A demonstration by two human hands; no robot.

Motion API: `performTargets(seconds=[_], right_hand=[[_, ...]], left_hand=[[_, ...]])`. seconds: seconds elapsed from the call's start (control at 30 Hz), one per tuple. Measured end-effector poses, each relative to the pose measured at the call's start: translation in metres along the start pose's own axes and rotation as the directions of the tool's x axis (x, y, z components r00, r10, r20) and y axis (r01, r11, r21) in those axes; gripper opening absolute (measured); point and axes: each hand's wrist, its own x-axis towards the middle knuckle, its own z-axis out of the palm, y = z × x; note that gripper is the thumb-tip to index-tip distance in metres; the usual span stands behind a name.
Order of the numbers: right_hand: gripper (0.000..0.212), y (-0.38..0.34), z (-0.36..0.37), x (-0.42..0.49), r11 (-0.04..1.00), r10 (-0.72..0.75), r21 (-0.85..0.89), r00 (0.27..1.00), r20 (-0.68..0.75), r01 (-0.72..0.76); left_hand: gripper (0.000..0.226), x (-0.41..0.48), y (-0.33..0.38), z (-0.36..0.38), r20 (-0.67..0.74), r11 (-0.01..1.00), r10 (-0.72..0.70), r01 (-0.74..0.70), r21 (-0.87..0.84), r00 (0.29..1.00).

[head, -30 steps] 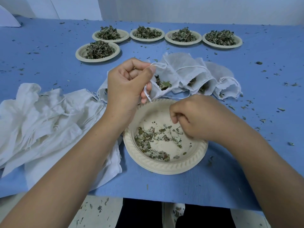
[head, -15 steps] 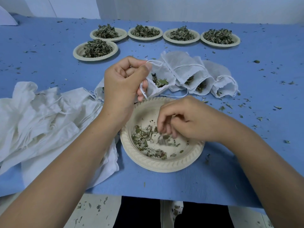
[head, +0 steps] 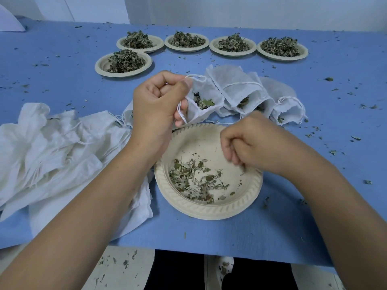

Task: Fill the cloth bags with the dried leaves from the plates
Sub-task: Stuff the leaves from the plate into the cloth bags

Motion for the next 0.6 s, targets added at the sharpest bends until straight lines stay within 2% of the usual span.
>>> performTargets(seconds=[0.07,0.1,0.17,0.23,0.3,0.37,0.4,0.43,0.5,0.57,0.6], right_hand=[[0.042,-0.008,0.005,-0.002,0.996,-0.020,0.093,0.979,0.203,0.001],[0.042,-0.013,0.006,-0.003,0.982,-0.054,0.191,0.972,0.228,0.010],[0.040,-0.013,0.006,-0.004,0.949,-0.075,0.316,0.986,0.147,0.025],[0.040,-0.007,0.001,-0.003,0.961,-0.043,0.275,0.997,0.065,0.023],[0.043,-0.007,0.001,-0.004,0.969,-0.020,0.243,0.976,0.215,-0.034],[0.043,-0.016,0.007,-0.006,0.955,-0.071,0.292,0.916,0.394,-0.051],[0.044,-0.020,0.011,-0.006,0.941,-0.103,0.334,0.902,0.420,-0.048],[0.044,-0.022,0.013,-0.007,0.923,-0.125,0.383,0.910,0.396,-0.040],[0.040,-0.022,0.013,-0.006,0.893,-0.125,0.450,0.958,0.257,-0.004],[0.021,-0.019,0.009,-0.004,0.924,-0.147,0.371,0.983,0.114,0.095],[0.016,-0.017,0.008,-0.003,0.947,-0.167,0.293,0.980,0.110,0.128]], left_hand=[[0.018,0.000,0.000,0.001,0.007,1.000,-0.009,0.009,-0.003,1.000],[0.020,-0.001,0.000,0.001,0.010,1.000,-0.013,0.013,-0.008,1.000],[0.024,-0.001,0.000,0.000,0.006,1.000,-0.015,0.015,-0.013,1.000],[0.022,0.000,0.000,0.000,0.000,1.000,-0.010,0.010,-0.013,1.000],[0.019,0.000,0.000,0.001,-0.001,1.000,-0.010,0.010,-0.015,1.000],[0.020,0.000,0.000,0.001,0.002,1.000,-0.017,0.017,-0.017,1.000],[0.022,0.000,0.000,0.001,0.002,1.000,-0.021,0.021,-0.020,1.000],[0.023,0.000,0.000,0.001,0.001,1.000,-0.022,0.022,-0.023,1.000],[0.021,0.000,0.001,0.001,-0.004,1.000,-0.017,0.017,-0.024,1.000],[0.019,0.000,0.002,0.001,-0.016,1.000,-0.012,0.012,-0.012,1.000],[0.019,0.000,0.001,0.001,-0.016,1.000,-0.011,0.011,-0.004,1.000]])
